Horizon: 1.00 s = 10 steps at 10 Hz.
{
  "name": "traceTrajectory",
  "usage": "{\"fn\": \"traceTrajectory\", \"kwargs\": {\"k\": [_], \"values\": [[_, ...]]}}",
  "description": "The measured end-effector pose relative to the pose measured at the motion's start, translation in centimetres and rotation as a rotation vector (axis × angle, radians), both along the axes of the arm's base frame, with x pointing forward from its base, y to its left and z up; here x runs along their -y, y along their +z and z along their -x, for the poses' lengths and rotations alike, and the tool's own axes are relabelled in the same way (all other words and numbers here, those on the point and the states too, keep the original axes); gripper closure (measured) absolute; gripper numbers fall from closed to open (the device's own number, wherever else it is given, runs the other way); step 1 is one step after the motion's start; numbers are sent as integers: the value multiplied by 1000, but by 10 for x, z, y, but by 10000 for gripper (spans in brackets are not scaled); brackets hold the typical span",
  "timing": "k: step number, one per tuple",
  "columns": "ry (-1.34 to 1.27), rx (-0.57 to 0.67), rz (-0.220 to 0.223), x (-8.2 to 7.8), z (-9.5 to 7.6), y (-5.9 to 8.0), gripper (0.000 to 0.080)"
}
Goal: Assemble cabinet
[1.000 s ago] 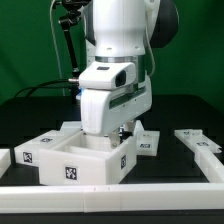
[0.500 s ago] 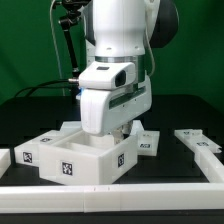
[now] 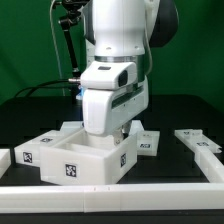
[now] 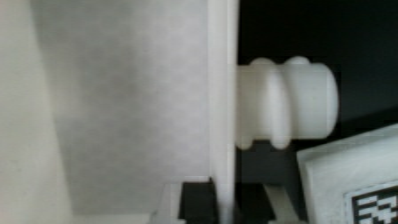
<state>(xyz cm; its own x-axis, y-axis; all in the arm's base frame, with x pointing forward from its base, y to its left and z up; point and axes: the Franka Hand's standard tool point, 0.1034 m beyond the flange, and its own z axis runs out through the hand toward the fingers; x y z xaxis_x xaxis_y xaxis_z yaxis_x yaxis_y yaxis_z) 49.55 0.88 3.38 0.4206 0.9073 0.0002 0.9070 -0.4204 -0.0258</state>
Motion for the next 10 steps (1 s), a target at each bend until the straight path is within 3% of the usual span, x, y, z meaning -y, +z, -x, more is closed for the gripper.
{"fn": "traceTrajectory", "kwargs": {"k": [3, 8, 10], "values": [[147, -19, -4, -11, -11, 3, 765], [221, -19, -10, -7, -12, -4, 765], [313, -6, -17, -18, -20, -3, 765]]}}
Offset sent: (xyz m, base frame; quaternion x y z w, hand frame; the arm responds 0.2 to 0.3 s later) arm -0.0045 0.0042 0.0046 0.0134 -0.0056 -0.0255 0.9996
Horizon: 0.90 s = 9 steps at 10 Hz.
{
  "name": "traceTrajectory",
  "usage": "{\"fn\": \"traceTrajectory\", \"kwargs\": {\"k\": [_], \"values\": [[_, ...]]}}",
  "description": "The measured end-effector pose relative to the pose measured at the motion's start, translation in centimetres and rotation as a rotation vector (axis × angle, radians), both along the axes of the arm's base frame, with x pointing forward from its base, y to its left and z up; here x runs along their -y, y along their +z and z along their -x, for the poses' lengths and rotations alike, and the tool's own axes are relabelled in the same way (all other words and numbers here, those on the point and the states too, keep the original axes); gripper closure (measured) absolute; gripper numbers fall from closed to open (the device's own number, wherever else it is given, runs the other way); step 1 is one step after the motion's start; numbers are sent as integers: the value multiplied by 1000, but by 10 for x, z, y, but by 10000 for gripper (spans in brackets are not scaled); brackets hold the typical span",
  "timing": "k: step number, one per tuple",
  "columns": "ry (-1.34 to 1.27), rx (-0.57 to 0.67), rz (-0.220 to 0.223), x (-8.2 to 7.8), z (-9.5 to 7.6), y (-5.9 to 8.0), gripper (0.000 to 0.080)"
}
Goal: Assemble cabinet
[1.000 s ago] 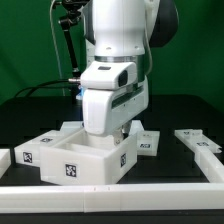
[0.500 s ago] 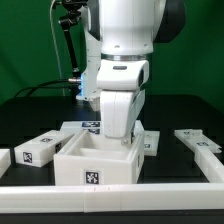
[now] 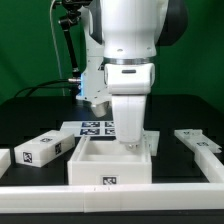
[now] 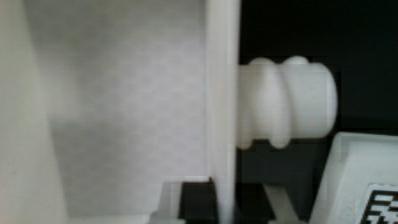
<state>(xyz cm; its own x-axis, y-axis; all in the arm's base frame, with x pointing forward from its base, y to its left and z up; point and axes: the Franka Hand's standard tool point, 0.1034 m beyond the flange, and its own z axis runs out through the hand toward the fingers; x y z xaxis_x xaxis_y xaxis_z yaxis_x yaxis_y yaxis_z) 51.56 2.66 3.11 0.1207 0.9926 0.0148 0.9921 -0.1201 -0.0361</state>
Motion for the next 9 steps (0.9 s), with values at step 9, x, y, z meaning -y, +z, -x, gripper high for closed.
{"fn": "traceTrajectory", "kwargs": {"k": [9], "values": [[84, 24, 1, -43, -4, -1, 765]]}}
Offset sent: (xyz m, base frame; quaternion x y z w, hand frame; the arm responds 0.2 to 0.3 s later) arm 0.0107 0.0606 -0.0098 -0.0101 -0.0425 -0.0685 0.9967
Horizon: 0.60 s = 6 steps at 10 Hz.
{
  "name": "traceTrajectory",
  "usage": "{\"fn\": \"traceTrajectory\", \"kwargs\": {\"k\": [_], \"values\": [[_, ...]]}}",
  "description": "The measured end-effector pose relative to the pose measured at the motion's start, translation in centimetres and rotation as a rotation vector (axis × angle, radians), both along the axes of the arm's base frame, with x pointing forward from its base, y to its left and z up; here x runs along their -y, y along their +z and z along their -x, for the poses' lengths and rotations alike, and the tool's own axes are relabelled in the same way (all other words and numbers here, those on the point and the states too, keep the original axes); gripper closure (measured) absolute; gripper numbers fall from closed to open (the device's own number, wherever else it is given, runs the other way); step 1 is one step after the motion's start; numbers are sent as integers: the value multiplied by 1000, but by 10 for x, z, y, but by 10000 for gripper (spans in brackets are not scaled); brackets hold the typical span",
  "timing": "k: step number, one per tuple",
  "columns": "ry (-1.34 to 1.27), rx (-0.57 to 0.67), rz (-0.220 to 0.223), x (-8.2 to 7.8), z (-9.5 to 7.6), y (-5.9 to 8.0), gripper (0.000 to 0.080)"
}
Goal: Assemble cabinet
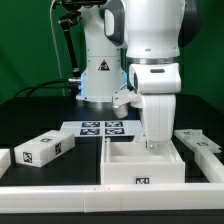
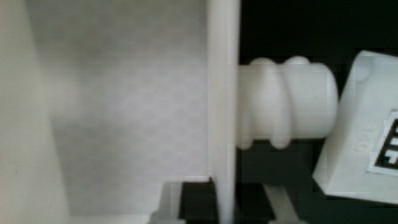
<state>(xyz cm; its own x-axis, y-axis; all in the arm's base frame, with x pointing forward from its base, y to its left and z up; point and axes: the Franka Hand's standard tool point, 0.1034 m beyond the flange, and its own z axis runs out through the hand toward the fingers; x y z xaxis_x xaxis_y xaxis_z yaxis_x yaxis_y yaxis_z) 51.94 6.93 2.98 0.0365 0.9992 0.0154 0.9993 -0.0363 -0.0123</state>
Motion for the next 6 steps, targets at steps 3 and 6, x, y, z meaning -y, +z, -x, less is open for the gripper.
{"fn": "traceTrajectory", "kwargs": {"k": [3, 6], "values": [[34, -1, -10, -21, -1, 0, 765], [19, -30, -10, -46, -3, 0, 765]]}}
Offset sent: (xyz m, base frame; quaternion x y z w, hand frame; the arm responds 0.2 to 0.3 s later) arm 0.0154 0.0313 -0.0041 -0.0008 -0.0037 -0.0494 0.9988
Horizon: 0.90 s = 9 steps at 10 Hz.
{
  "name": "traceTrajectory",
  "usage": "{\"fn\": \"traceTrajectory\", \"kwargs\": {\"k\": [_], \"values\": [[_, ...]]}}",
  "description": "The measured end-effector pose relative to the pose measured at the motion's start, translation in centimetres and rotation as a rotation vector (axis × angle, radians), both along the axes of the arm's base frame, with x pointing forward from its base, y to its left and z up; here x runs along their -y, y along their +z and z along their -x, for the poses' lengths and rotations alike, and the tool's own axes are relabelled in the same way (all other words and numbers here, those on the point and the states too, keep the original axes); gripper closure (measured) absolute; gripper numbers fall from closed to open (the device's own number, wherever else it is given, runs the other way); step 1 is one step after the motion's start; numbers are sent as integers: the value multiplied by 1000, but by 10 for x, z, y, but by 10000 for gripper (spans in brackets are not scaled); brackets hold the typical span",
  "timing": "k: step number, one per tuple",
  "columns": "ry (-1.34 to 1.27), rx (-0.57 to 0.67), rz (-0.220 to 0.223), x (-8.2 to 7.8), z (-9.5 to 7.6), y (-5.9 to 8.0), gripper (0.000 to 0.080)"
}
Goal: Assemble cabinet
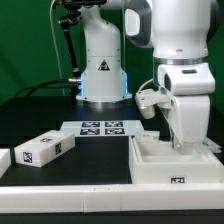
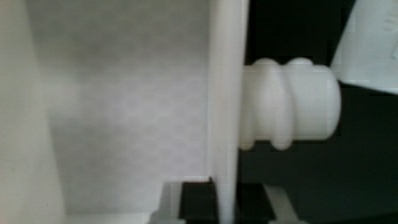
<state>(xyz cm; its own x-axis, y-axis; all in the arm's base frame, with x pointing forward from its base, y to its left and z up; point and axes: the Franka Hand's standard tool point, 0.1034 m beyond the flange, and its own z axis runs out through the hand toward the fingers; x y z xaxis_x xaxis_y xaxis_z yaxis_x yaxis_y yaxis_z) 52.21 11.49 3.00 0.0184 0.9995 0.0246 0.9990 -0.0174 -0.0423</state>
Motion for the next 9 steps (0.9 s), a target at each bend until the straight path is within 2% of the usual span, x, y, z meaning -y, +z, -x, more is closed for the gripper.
{"fn": "traceTrajectory", "kwargs": {"k": [5, 6, 8, 9], "values": [[-31, -12, 8, -1, 1, 3, 765], [-36, -11, 9, 1, 2, 5, 680], [-53, -5, 16, 7, 8, 15, 407], [-74, 0, 20, 9, 12, 22, 407]]}}
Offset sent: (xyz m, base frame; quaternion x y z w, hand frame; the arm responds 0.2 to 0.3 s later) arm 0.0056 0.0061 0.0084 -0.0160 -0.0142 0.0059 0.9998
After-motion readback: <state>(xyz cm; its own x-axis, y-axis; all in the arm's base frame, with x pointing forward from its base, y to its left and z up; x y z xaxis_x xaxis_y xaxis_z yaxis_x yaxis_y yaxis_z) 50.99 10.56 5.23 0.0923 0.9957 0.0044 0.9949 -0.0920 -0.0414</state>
